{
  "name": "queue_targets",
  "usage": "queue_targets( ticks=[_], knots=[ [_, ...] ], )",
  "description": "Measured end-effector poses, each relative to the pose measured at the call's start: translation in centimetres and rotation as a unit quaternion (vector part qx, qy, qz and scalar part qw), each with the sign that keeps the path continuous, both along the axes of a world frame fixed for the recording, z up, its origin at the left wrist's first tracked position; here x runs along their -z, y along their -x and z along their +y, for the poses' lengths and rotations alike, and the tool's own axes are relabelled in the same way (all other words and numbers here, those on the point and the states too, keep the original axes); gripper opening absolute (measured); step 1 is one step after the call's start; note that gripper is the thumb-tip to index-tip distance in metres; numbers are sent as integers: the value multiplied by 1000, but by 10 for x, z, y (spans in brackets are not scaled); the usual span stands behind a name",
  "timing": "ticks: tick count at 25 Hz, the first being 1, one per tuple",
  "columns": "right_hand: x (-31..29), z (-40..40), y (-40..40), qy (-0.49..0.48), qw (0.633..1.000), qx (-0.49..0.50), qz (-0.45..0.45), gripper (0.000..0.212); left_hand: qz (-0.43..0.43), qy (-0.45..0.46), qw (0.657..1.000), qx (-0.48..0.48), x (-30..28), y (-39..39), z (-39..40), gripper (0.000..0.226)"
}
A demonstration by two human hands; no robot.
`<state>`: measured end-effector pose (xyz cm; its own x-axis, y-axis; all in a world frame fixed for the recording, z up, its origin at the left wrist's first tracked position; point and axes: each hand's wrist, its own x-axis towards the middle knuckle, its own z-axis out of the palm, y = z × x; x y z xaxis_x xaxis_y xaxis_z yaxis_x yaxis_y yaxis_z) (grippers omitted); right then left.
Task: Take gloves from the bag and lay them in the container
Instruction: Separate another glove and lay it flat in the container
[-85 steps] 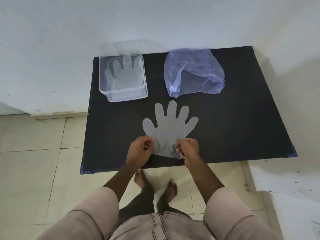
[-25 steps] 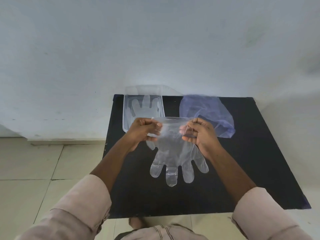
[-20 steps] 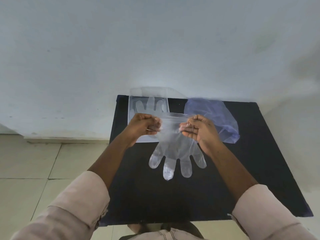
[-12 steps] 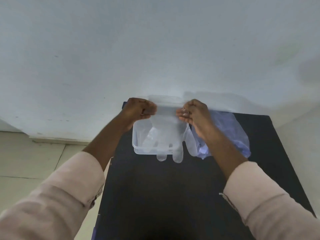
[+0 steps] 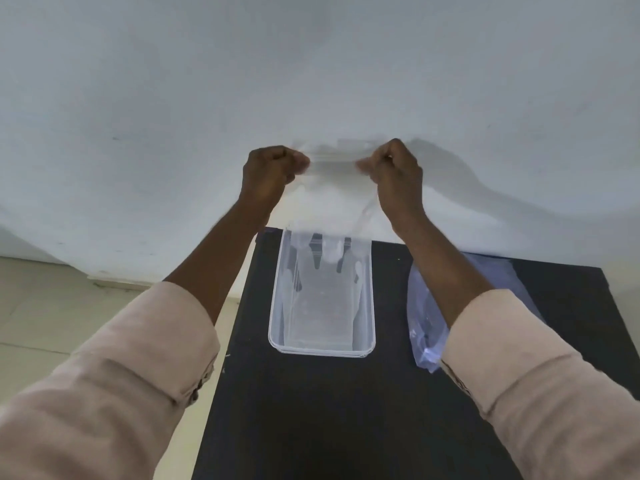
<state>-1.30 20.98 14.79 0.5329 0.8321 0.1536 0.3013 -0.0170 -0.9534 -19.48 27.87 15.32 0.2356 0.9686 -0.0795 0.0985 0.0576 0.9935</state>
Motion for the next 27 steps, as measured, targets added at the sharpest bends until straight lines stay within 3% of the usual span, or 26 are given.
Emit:
queue_targets(
  ticks=[2,4,8,11,14,17,23,27],
  knots=[
    [-1,-11,3,-81,996,-5,-26,10,-30,-65,997,0,1,3,-5,21],
    [7,-33,11,-120,991,-8,-66,11,-50,-109,993,11,12,9,-17,17],
    [62,-70,19,-44,986,-45,-154,18,6,-124,991,54,70,33,-50,15],
    [107,-85,19,28,975,-74,-209,17,107,-128,981,97,122,47,-62,14],
    [140,-98,24,128,948,-111,-270,18,270,-215,925,158,162,55,-70,25],
    [158,-111,25,202,895,-156,-365,29,381,-275,858,208,183,58,-79,37],
    [156,-113,28,284,815,-196,-467,15,451,-285,809,247,189,60,-78,36],
    [152,-115,26,304,785,-256,-475,22,495,-266,770,303,182,61,-75,36]
  ],
)
